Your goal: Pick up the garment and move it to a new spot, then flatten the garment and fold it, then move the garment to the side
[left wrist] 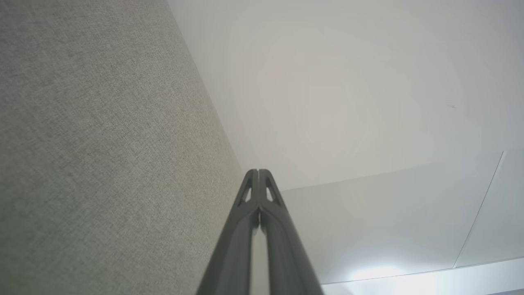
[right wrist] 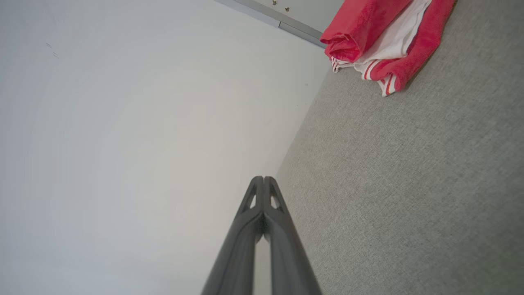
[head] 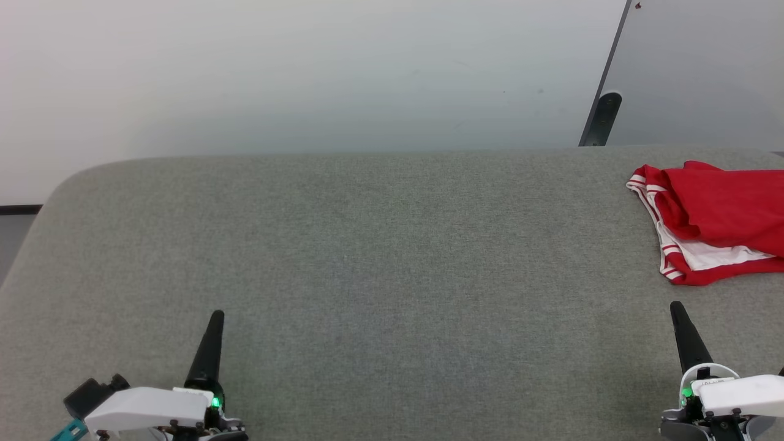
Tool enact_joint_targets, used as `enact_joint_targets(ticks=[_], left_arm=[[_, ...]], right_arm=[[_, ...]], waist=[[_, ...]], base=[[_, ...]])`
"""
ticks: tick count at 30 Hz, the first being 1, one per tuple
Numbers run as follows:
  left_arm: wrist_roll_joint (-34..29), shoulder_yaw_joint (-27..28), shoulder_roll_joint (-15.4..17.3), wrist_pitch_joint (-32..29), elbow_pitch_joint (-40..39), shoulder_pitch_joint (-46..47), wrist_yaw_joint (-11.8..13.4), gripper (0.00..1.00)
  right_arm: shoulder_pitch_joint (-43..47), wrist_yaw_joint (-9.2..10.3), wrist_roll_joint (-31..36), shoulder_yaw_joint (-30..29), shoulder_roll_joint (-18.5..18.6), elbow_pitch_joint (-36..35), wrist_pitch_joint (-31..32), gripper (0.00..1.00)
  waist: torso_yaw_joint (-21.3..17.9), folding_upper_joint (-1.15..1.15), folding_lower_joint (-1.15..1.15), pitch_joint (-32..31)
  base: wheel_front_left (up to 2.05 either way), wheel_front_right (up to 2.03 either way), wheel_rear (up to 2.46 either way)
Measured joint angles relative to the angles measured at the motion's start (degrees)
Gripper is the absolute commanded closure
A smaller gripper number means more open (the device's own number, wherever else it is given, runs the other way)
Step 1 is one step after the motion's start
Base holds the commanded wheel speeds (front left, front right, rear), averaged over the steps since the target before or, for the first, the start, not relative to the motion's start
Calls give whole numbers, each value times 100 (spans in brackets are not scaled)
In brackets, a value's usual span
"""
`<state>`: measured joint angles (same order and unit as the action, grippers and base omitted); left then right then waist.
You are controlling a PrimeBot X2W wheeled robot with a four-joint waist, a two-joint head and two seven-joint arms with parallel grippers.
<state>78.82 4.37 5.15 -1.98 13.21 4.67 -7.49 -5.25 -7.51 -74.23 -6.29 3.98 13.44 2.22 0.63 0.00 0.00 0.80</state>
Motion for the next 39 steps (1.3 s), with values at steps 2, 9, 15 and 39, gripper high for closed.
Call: enact_joint_targets(ticks=[2,9,15,39], left_arm=[[80,9,-15,-14,5,1,0,100],[350,47,-67,-109,23,19,0,100],[566,80,-97,-180,35,48,0,100],[1356,186,-202,-439,77,122,0,100]], right_arm=[[0,0,-88,-2,-5,2,34,100],[-3,1,-446,-8,-35,14,118,100],[-19,1,-749,-12,-52,27,185,100],[-44,2,-1782,-29,-98,57,436,100]], waist=[[-3,0,0,-3],[-15,0,0,-15],[-24,0,0,-24],[-63,0,0,-62]], base=[[0,0,0],[0,0,0],[0,0,0],[0,0,0]])
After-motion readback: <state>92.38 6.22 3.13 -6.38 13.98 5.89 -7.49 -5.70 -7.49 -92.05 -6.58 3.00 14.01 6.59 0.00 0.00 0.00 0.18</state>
